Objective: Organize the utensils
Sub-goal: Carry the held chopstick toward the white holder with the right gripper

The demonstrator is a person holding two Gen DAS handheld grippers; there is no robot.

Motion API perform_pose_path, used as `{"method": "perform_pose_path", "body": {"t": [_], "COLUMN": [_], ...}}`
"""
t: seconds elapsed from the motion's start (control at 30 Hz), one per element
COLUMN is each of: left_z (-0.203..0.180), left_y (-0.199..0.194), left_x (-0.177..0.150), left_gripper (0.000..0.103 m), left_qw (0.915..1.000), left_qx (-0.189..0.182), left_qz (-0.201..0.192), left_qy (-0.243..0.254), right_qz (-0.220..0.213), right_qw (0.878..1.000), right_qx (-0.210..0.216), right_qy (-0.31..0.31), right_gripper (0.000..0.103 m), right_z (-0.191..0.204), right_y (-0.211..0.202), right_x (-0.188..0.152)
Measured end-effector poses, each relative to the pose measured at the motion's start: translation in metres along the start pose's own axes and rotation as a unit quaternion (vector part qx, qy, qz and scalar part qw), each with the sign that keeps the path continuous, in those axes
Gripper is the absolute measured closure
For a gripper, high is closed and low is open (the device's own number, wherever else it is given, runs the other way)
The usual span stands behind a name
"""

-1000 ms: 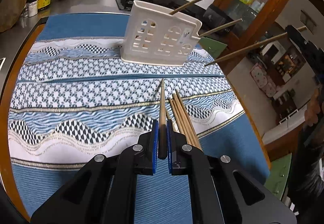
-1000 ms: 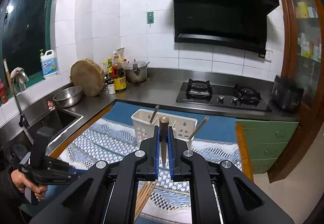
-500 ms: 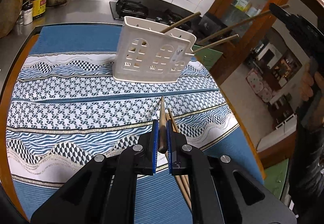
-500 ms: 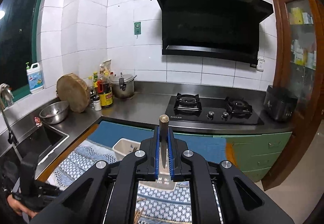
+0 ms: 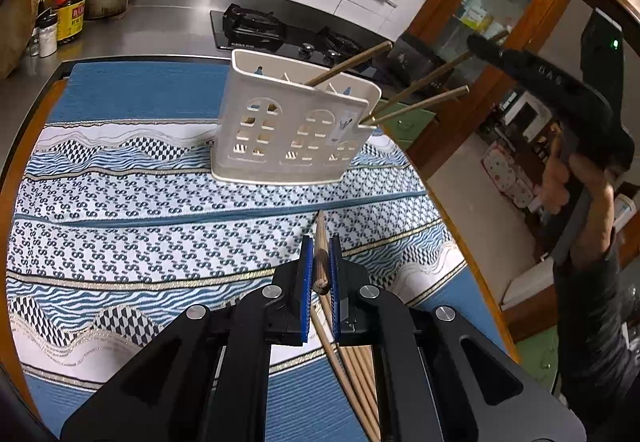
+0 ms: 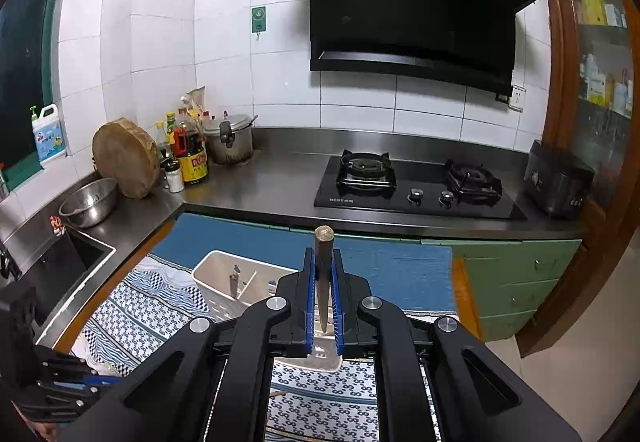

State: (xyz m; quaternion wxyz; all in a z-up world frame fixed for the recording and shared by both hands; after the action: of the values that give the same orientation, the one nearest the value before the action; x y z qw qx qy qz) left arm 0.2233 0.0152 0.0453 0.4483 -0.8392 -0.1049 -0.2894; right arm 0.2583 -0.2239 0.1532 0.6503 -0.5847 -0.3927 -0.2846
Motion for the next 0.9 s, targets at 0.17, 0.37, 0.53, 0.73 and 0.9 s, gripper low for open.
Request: {"method": "perform_pose_path", "body": {"t": [0.17,0.37,0.53,0.73,0.9], "left_z": [-0.006,-0.014,-0.022,-0.026,-0.025], "left_y": [0.005,0.008,0.016,0.022,0.018], "left_x": [0.005,0.010,0.010,0.012,0.016], "left_gripper": [0.097,0.097,0.097,0.097,0.097], "left_qw": [0.9999,0.9992,0.9980,0.9977,0.9979], "left_qx": [0.000,0.005,0.016,0.016,0.006], "left_qz": [-0.014,-0.040,-0.058,-0.064,-0.064], "left_qy": [0.003,0.006,0.017,0.015,0.012], "right_qz": [-0.004,-0.011,-0.015,-0.021,-0.034], "right_qw": [1.000,1.000,1.000,1.000,0.999], "right_qx": [0.003,0.005,0.005,0.006,0.011], "right_qy": [0.000,-0.002,-0.003,-0.004,0.003], "right_gripper": [0.096,0.096,0.096,0.096,0.096], "right_z": [0.000,-0.004,-0.006,-0.007,-0.010], "right_y": [-0.004,-0.013,-0.018,-0.029,-0.049], "right_x": [-0.004,-0.008,-0.011,-0.017,-0.026]}}
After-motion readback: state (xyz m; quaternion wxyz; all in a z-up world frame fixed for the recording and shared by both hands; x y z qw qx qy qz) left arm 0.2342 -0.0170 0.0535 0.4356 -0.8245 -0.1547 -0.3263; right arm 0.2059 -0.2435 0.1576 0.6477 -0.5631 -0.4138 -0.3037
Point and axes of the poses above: each gripper's, at about its wrist camera, not at the fingertips, and y roughly the way its jaws point, z to its left, x to its top, the point moved 2 cm from there along y, roughly the way its jaws point, and after that the axes turned 4 degrees about z, right-handed, at the moved point
